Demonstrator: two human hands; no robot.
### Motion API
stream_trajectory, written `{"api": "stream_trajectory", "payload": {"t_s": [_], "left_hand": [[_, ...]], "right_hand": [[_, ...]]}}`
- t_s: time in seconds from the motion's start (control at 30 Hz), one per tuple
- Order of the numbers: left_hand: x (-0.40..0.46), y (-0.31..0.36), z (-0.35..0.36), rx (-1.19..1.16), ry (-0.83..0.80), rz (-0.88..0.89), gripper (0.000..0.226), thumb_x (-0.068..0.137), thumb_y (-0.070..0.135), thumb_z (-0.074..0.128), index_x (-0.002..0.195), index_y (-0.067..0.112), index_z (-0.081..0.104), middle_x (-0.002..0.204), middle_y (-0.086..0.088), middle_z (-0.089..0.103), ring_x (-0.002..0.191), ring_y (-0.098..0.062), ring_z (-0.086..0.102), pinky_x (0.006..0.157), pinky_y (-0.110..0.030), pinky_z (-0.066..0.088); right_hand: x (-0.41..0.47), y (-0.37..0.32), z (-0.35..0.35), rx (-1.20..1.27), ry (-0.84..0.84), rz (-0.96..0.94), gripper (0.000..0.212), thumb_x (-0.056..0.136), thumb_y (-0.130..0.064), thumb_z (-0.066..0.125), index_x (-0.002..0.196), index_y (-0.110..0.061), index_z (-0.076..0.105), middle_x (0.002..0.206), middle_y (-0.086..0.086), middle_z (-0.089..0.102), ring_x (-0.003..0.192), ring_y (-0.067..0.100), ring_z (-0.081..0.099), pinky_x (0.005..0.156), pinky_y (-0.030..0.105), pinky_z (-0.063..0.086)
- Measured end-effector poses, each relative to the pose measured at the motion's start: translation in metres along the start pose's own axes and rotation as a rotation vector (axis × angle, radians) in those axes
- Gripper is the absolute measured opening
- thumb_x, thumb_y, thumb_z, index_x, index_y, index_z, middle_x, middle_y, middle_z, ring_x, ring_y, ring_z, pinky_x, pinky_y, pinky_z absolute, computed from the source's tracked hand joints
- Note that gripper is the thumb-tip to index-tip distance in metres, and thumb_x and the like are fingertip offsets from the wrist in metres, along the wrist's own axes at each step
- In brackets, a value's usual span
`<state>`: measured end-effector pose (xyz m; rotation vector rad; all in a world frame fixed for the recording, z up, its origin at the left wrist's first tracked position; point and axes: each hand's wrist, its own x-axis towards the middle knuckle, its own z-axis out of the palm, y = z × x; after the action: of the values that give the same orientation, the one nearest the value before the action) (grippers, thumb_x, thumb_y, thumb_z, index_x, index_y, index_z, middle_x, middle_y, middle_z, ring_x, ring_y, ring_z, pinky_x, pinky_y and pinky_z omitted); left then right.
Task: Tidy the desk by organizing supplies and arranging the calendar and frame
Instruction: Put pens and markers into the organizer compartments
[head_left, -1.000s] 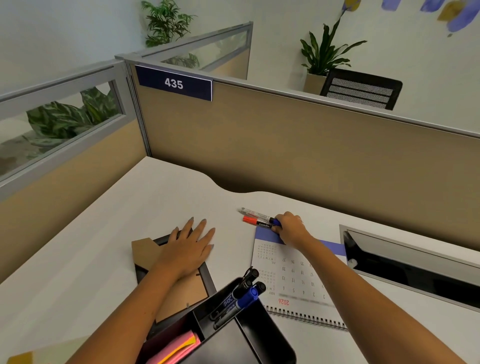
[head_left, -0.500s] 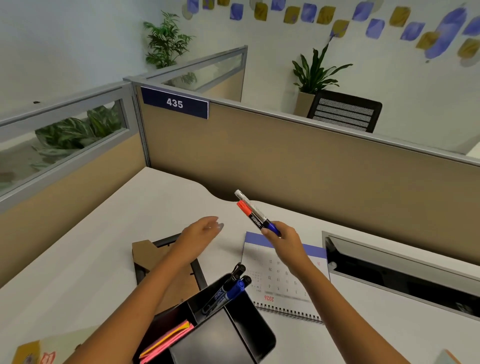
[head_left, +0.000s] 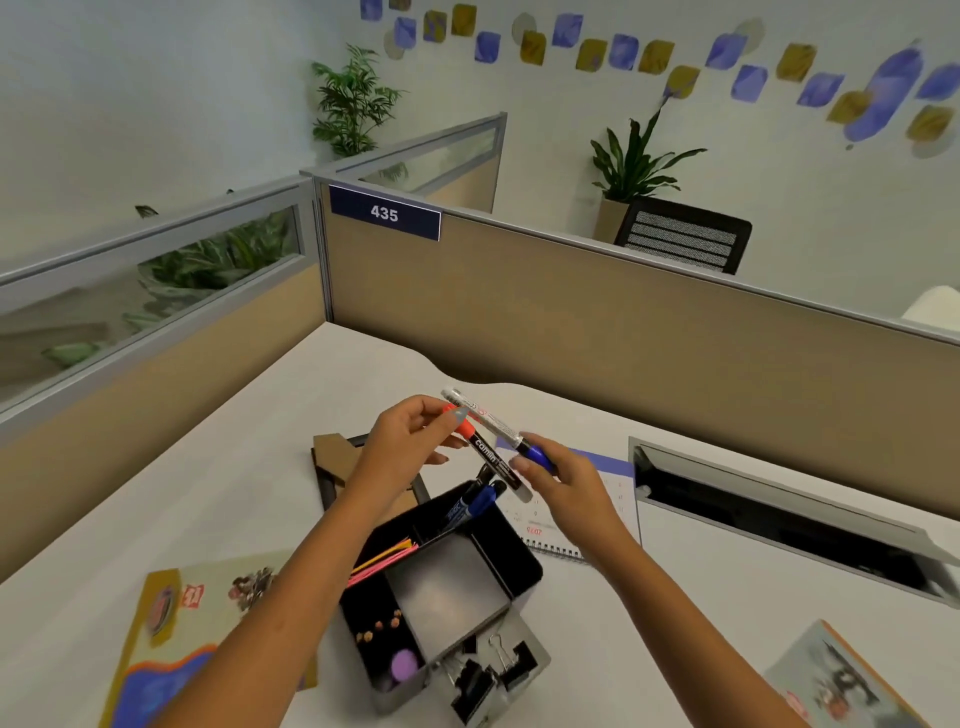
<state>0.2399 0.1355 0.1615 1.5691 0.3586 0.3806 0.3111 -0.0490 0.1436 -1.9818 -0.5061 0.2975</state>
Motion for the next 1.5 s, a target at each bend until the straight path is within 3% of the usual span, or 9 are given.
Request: {"api": "stream_trajectory", "payload": {"t_s": [0.13,0.27,0.6,0.83,0.93,1.1,1.2,1.37,1.5], "left_hand": [[-0.017,0.006,-0.018,0.058,0.125,0.084,0.013,0.088,0.027,0.062,0.094,0.016,0.065,0.085,0.003,0.073,0.080,-0.010,0.070,0.063,-0.024,0.055],[-0.028,-0.003,-0.030,0.327,0.200,0.222,0.012,0.088,0.029,0.062,0.095,0.020,0.066,0.083,0.010,0.071,0.081,-0.004,0.066,0.069,-0.022,0.054],[-0.024,-0.056,-0.008,0.766,-0.047,0.275,0.022,0.089,0.026,0.060,0.110,0.022,0.064,0.099,0.003,0.070,0.086,-0.013,0.064,0.079,-0.034,0.055],[-0.007,-0.067,-0.005,0.834,-0.127,0.255,0.008,0.087,0.025,0.063,0.088,0.026,0.056,0.080,0.006,0.068,0.071,-0.011,0.063,0.066,-0.033,0.055],[0.000,-0.065,-0.003,0.841,-0.159,0.256,0.007,0.087,0.027,0.063,0.083,0.026,0.057,0.072,0.009,0.065,0.066,-0.008,0.059,0.062,-0.031,0.052],[0.008,-0.067,-0.003,0.823,-0.169,0.263,0.014,0.091,0.024,0.058,0.098,0.022,0.070,0.092,0.003,0.072,0.084,-0.014,0.064,0.078,-0.030,0.053],[0.007,-0.069,-0.003,0.838,-0.198,0.276,0.023,0.092,0.018,0.056,0.108,0.024,0.071,0.104,0.003,0.072,0.094,-0.014,0.065,0.086,-0.028,0.052],[0.002,-0.077,-0.008,0.874,-0.190,0.294,0.035,0.091,0.010,0.051,0.115,0.030,0.066,0.109,0.005,0.070,0.099,-0.015,0.064,0.083,-0.033,0.054],[-0.004,-0.077,-0.009,0.881,-0.128,0.310,0.033,0.096,0.021,0.049,0.125,0.031,0.059,0.115,0.003,0.068,0.103,-0.019,0.062,0.083,-0.033,0.053]], "right_hand": [[-0.015,-0.002,-0.003,0.090,0.075,0.007,0.041,0.095,-0.032,0.050,0.135,-0.030,0.044,0.118,-0.001,0.061,0.099,0.014,0.062,0.078,0.028,0.055],[-0.029,-0.010,-0.005,0.203,0.158,-0.049,0.020,0.095,-0.018,0.050,0.115,-0.019,0.055,0.103,-0.002,0.063,0.090,0.009,0.066,0.077,0.026,0.056],[-0.049,0.000,0.003,0.045,0.199,-0.155,0.009,0.089,-0.011,0.060,0.097,-0.016,0.060,0.097,0.003,0.063,0.083,0.015,0.066,0.071,0.022,0.057],[-0.033,-0.003,0.021,-0.256,0.118,-0.263,0.015,0.090,-0.016,0.059,0.105,-0.017,0.056,0.099,-0.004,0.060,0.086,0.015,0.061,0.078,0.027,0.055],[-0.023,-0.007,0.034,-0.309,0.090,-0.215,0.019,0.089,-0.021,0.061,0.104,-0.020,0.049,0.099,-0.002,0.062,0.085,0.015,0.061,0.074,0.016,0.047],[-0.002,0.002,0.052,-0.481,0.040,-0.149,0.023,0.087,-0.031,0.063,0.099,-0.020,0.047,0.096,0.004,0.066,0.079,0.017,0.059,0.071,0.023,0.049],[0.003,0.006,0.059,-0.592,0.053,-0.183,0.021,0.088,-0.031,0.061,0.102,-0.015,0.057,0.101,0.005,0.064,0.089,0.019,0.056,0.076,0.028,0.049],[0.004,0.020,0.069,-0.678,0.119,-0.302,0.019,0.091,-0.017,0.057,0.102,-0.005,0.067,0.108,0.008,0.056,0.096,0.024,0.052,0.074,0.027,0.047],[-0.003,0.023,0.065,-0.615,0.149,-0.288,0.021,0.092,-0.019,0.056,0.107,-0.009,0.067,0.110,0.006,0.054,0.099,0.021,0.051,0.077,0.022,0.042]]}}
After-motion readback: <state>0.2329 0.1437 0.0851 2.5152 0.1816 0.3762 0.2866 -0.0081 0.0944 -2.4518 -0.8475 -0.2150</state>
